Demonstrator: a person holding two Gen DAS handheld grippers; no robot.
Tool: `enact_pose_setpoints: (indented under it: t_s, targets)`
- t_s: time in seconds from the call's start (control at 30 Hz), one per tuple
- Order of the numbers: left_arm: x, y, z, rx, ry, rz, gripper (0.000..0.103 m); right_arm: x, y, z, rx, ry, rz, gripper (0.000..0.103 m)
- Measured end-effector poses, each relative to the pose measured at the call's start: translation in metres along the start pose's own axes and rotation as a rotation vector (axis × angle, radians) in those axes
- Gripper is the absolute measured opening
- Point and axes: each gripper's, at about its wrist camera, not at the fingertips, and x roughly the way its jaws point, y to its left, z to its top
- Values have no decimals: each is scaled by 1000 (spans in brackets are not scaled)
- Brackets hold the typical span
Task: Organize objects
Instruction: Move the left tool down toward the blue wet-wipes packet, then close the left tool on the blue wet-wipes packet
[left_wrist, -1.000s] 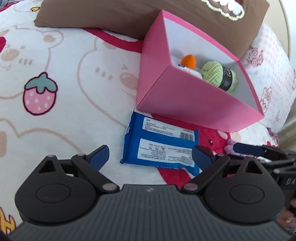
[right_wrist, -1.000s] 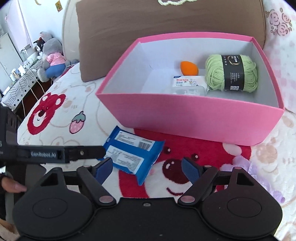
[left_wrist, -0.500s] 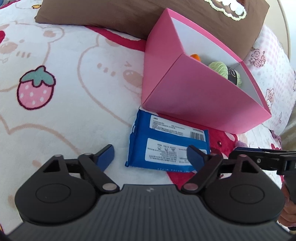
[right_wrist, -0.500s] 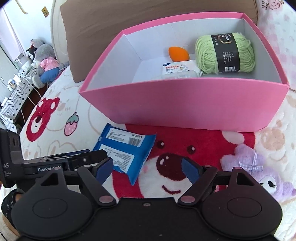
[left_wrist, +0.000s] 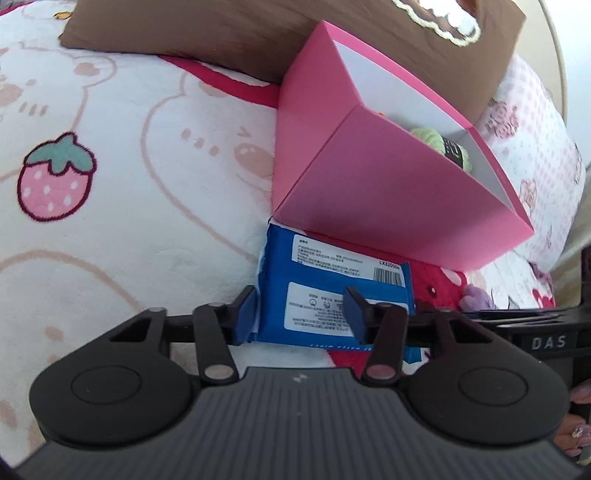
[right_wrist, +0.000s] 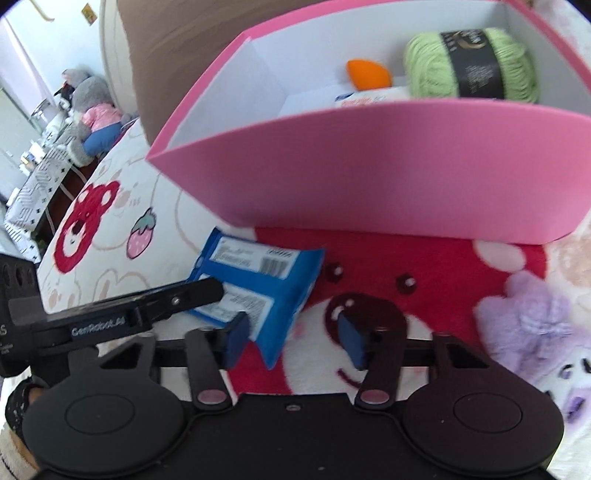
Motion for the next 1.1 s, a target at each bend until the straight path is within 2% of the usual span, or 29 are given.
enact_pose_setpoints:
  t_s: [0.03,0.17,0.4,0.47,0.6,0.7,0.83,0.93,1.1]
  targets:
    - [0,0,0,14,3,0,42,3,3,0,-22,19,18,31]
    - [-1,0,3,-17,16,-14,41,5,17,-6,-111,11,-30,30]
    - [-8,-17,-6,-25,90,-22,41,-10,15,-13,-109,3,-65,30]
    - [-9,-24,-8,-33,118,-28,41,-15,13,-16,-101,13,-74,33]
    - [-12,-23,-12,-132,178,-96,41,-25,15,-28,-87,42,-101,39]
    - [-13,-30,-15,-112,206,-88,41,-28,13,-35,-61,45,-93,41]
    - [-10,-30,-17,-117,243,-94,41,-29,9,-36,-38,45,-79,50]
    - [-14,-28,-19,-128,225,-121,41,-29,10,-37,-39,48,-74,51]
    - [-20,-42,-15,-70,213,-110,41,-31,18,-41,-106,61,-104,51]
